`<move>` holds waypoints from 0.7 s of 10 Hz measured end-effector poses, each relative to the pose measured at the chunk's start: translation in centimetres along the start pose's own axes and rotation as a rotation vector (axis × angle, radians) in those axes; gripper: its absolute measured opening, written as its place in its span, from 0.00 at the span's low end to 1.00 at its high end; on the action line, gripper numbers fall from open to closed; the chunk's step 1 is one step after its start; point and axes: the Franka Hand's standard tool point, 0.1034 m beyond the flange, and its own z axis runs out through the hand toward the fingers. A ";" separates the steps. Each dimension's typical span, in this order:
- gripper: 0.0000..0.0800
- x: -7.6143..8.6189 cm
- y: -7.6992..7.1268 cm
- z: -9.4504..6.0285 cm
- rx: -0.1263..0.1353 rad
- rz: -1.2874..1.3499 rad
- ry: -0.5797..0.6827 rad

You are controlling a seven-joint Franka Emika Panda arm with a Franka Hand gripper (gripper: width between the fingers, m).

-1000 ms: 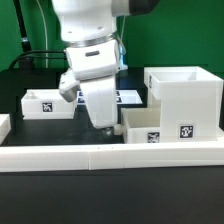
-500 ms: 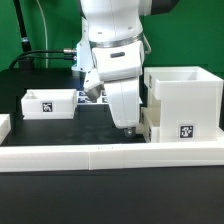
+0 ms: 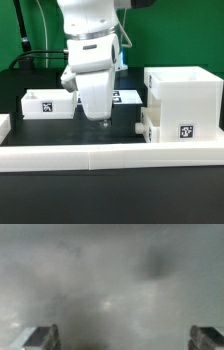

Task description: Assemble drawer

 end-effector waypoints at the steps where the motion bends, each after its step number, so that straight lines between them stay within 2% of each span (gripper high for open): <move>1: 0.81 -0.8 -0.9 -0.6 -0.015 0.016 -0.007; 3: 0.81 -2.4 -2.6 -1.5 -0.031 0.041 -0.018; 7: 0.81 -2.4 -2.5 -1.2 -0.028 0.045 -0.016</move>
Offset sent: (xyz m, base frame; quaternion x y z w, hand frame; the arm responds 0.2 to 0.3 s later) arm 0.0000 0.0000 0.0000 0.0000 0.0000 0.0000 1.0000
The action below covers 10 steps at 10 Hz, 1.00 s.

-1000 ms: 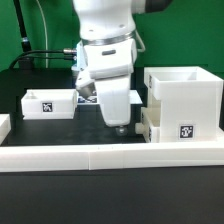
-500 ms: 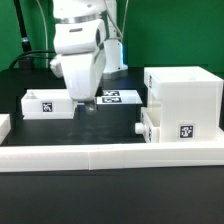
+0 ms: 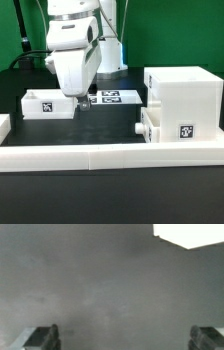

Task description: Assemble drawer

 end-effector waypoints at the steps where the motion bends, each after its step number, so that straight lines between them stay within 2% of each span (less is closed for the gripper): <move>1: 0.81 -1.1 -0.5 -0.7 -0.012 0.035 -0.004; 2: 0.81 -2.2 -1.5 -1.4 -0.031 0.101 -0.012; 3: 0.81 -2.7 -2.1 -1.4 -0.045 0.114 -0.015; 8: 0.81 -2.7 -2.1 -1.2 -0.045 0.441 -0.008; 9: 0.81 -4.1 -2.0 -1.4 -0.073 0.510 -0.009; 10: 0.81 -5.0 -2.5 -1.8 -0.110 0.646 -0.006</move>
Offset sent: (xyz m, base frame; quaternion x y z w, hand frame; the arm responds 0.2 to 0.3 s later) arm 0.0000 0.0000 0.0000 0.0000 0.0000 0.1296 0.9916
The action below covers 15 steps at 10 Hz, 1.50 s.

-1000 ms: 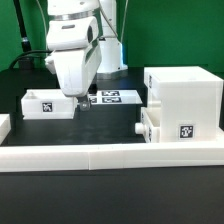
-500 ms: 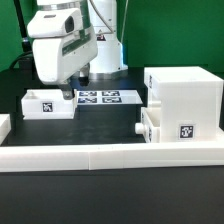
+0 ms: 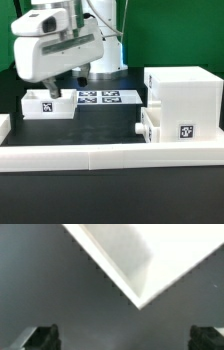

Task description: Assemble drawer

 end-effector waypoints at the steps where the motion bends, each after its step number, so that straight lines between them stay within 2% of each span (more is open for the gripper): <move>1: 0.81 -0.7 -0.4 -0.4 -0.033 0.081 0.014; 2: 0.81 -1.1 -0.9 -0.5 -0.058 0.141 0.029; 3: 0.81 -1.0 -1.0 -0.3 -0.043 0.247 0.027; 7: 0.81 -0.8 -1.1 -0.2 -0.037 0.487 0.041; 8: 0.81 -1.0 -1.9 0.5 -0.046 0.614 0.052; 10: 0.81 -2.0 -3.9 2.1 -0.034 0.783 0.033; 12: 0.81 -2.9 -4.2 3.4 -0.045 0.743 0.035; 15: 0.81 -2.9 -4.5 4.8 -0.054 0.689 0.044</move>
Offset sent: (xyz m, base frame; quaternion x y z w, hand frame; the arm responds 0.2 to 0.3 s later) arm 0.0000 0.0000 0.0000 0.0000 0.0000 0.1296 0.9916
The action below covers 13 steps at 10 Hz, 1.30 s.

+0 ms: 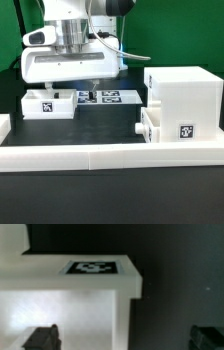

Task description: Assemble drawer

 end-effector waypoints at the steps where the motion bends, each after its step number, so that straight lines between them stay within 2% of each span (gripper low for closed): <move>1: 0.81 -0.1 -0.2 0.4 -0.001 -0.006 0.003; 5: 0.81 -0.4 0.8 0.8 -0.009 -0.028 0.019; 8: 0.32 -0.4 0.9 0.8 -0.011 -0.030 0.022; 9: 0.32 -0.4 0.9 0.8 -0.011 -0.030 0.022; 10: 0.10 -0.4 0.9 0.8 -0.011 -0.030 0.022; 11: 0.05 -0.4 0.9 0.8 -0.011 -0.030 0.022; 13: 0.05 -0.4 0.9 0.8 -0.011 -0.030 0.022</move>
Offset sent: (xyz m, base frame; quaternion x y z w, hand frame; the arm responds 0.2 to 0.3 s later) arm -0.0056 -0.0083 -0.0195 -0.0037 0.0271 -0.0030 0.9996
